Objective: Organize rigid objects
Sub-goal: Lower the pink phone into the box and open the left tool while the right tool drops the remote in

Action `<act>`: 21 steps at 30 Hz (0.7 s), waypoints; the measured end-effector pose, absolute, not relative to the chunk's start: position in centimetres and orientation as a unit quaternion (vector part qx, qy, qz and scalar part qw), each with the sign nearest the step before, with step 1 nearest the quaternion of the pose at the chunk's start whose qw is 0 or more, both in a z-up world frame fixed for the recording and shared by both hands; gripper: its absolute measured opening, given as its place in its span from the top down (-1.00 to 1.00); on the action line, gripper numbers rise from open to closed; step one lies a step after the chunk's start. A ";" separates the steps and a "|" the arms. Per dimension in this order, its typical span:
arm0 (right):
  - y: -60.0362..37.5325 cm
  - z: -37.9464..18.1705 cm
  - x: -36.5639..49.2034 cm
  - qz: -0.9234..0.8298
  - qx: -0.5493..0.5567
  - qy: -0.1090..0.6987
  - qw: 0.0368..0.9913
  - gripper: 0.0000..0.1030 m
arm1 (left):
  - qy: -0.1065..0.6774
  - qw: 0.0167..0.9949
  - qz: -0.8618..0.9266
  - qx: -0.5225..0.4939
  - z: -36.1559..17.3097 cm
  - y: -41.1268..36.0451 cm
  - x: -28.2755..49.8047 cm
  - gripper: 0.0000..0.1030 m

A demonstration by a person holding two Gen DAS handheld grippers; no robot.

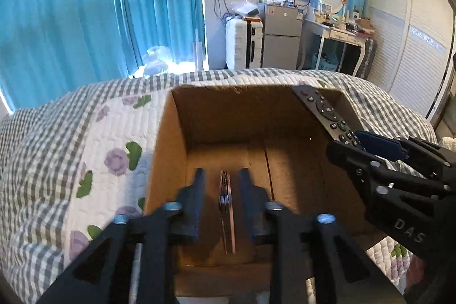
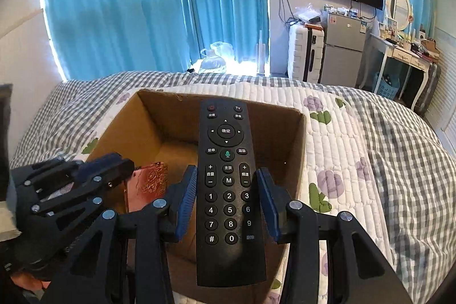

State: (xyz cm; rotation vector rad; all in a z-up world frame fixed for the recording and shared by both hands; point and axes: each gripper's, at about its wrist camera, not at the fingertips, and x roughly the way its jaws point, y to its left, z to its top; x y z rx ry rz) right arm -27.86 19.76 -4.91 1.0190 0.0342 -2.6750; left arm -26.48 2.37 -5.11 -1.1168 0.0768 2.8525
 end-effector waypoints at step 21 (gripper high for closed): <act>20.7 -3.4 -23.1 -0.938 0.333 0.020 0.097 -0.44 | 0.018 -0.002 0.939 -0.345 -3.2 0.1 -18.0 -0.68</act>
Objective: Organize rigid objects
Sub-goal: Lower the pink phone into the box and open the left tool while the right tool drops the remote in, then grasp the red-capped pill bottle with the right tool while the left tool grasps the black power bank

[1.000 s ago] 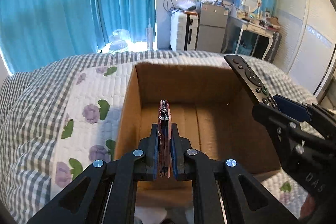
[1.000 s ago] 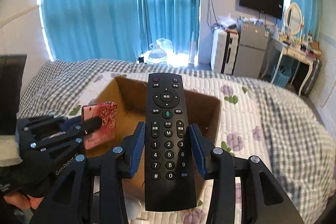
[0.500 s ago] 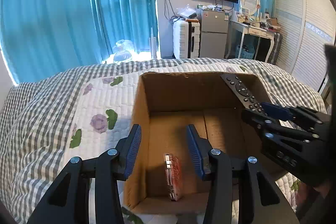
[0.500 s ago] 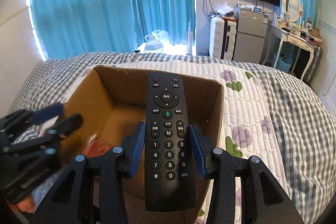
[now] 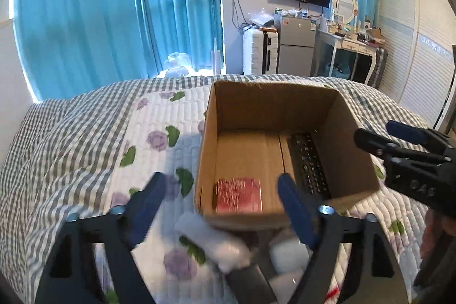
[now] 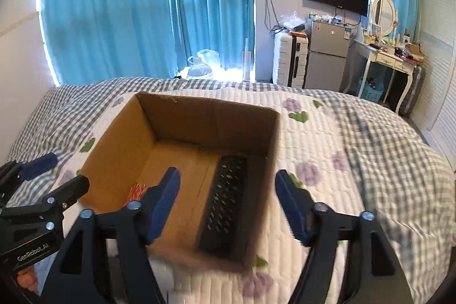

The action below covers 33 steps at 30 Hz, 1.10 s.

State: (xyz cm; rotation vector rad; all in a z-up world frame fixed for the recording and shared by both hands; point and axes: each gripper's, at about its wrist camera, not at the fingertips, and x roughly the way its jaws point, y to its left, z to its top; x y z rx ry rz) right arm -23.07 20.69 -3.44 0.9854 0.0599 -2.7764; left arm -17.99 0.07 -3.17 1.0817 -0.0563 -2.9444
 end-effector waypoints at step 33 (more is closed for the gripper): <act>17.8 -18.3 -15.3 -0.859 0.492 0.084 0.114 0.31 | -0.002 0.020 -0.903 0.429 -13.1 -0.9 -11.7 -0.86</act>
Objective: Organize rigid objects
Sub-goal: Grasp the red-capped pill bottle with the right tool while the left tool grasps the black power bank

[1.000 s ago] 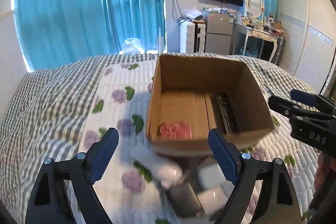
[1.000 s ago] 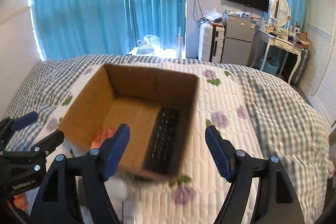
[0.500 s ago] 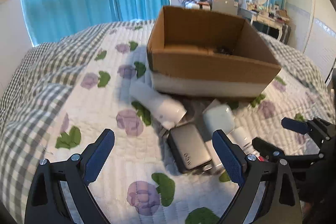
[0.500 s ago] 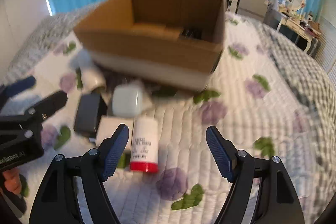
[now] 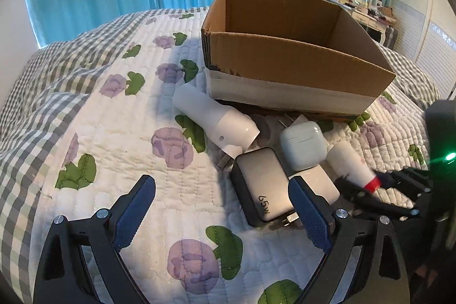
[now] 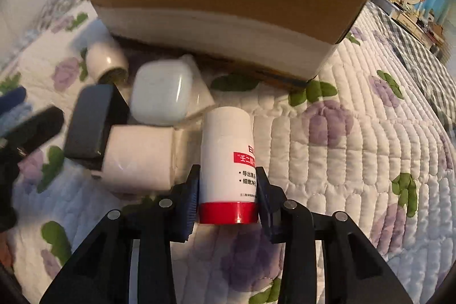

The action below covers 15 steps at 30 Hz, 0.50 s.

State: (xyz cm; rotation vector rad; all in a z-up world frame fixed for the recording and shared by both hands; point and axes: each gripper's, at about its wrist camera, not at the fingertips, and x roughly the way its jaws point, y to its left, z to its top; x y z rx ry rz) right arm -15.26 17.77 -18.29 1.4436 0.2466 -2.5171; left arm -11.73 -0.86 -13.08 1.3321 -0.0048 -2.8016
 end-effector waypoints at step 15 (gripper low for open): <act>20.2 -15.9 -14.7 -0.882 0.455 0.028 0.121 0.31 | -0.011 0.054 -0.876 0.480 -16.3 2.0 -14.8 -0.66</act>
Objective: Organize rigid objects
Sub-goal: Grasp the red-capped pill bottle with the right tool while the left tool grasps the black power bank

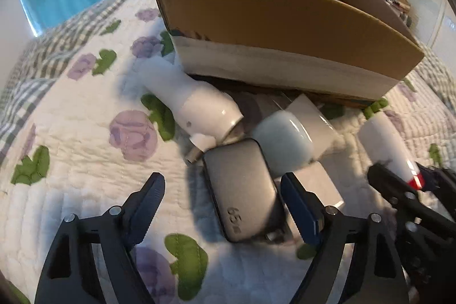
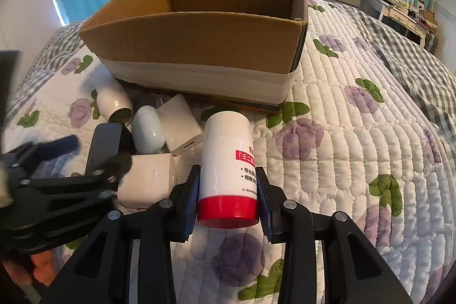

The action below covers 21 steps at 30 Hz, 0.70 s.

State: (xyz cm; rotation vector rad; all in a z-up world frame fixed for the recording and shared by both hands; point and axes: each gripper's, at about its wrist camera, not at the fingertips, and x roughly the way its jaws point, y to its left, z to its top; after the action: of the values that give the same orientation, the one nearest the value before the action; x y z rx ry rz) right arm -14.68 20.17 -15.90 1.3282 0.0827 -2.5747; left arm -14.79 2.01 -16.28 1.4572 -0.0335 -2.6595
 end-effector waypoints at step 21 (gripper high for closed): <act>19.9 -14.5 -13.5 -0.891 0.436 0.034 0.123 0.31 | -0.010 -0.001 -0.879 0.476 -15.1 1.6 -12.1 0.16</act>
State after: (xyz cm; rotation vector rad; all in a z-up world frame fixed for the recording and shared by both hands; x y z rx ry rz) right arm -13.51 19.92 -14.55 1.2708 0.1000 -2.5994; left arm -12.14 1.58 -15.12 1.4970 -0.0320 -2.7631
